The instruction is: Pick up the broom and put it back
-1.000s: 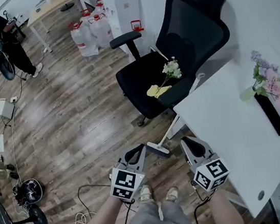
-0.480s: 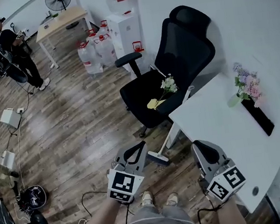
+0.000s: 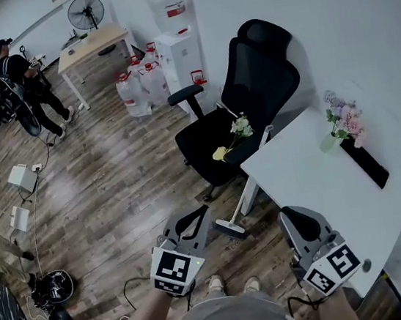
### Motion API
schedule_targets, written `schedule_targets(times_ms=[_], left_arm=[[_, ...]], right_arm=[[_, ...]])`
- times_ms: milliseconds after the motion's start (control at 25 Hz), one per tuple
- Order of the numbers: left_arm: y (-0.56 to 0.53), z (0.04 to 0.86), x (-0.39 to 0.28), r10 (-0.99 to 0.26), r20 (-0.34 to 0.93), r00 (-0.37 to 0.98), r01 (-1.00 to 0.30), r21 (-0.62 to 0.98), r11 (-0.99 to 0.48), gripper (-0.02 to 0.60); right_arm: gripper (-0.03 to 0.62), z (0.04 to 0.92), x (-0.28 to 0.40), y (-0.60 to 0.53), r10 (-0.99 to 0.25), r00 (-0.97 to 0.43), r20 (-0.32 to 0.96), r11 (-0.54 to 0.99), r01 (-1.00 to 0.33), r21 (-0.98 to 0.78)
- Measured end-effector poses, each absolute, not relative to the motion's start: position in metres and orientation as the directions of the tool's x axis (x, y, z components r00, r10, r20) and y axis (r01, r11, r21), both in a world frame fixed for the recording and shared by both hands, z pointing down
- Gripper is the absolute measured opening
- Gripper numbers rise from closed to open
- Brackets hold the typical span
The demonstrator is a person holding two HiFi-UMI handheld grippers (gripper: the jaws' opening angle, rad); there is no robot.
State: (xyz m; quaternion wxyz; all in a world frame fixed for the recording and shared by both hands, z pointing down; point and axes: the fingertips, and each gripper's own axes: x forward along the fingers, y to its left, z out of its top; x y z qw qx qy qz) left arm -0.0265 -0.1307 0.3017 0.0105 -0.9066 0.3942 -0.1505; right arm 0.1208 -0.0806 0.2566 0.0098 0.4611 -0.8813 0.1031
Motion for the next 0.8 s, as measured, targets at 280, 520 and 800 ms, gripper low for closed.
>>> schedule_targets(times_ms=[280,520,800], left_arm=[[-0.111,0.287,-0.026,-0.720,0.241,0.651,-0.714,-0.126,-0.688,0.015],[-0.104,0.288,-0.020,-0.710,0.248,0.659,-0.704,-0.129,-0.698,0.015],[-0.097,0.283,-0.019,-0.712,0.246,0.657,-0.705,-0.132,-0.696,0.016]], right_arm=[[0.041,0.258,0.109,-0.054,-0.778,-0.614,0.136,0.588,-0.786,-0.188],[0.041,0.261,0.109,-0.051,-0.772,-0.619,0.145,0.593,-0.783,-0.190],[0.041,0.262,0.114,-0.049,-0.773,-0.616,0.149,0.589,-0.785,-0.192]])
